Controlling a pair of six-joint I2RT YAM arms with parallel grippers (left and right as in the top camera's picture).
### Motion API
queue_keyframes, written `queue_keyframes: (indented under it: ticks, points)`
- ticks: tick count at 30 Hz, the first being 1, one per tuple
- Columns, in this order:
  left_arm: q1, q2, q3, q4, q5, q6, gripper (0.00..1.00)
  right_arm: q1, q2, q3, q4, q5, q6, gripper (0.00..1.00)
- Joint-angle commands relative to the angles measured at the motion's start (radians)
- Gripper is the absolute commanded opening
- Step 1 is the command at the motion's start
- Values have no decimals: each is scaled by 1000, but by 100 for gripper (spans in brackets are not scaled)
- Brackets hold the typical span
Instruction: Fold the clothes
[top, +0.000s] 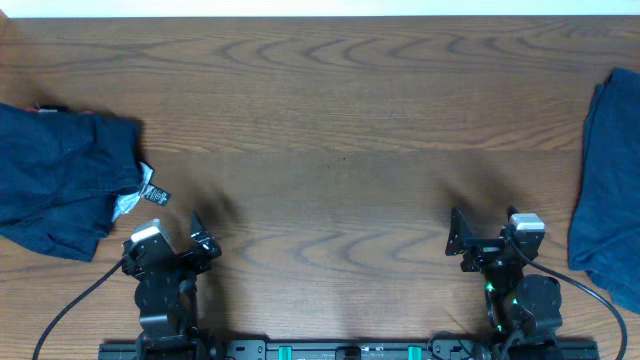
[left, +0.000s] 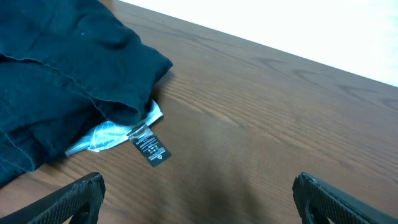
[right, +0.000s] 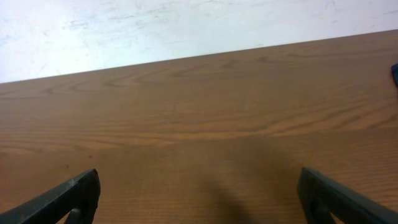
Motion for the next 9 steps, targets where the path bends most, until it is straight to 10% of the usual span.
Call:
queue_keyframes:
  ticks: [1,9]
  points:
    - [5,-6,-21,-8,-5,10,98,-6,-9,-5,3,-5,-18,99]
    - [5,-6,-21,-8,-5,10,98,-6,-9,-5,3,-5,-18,99]
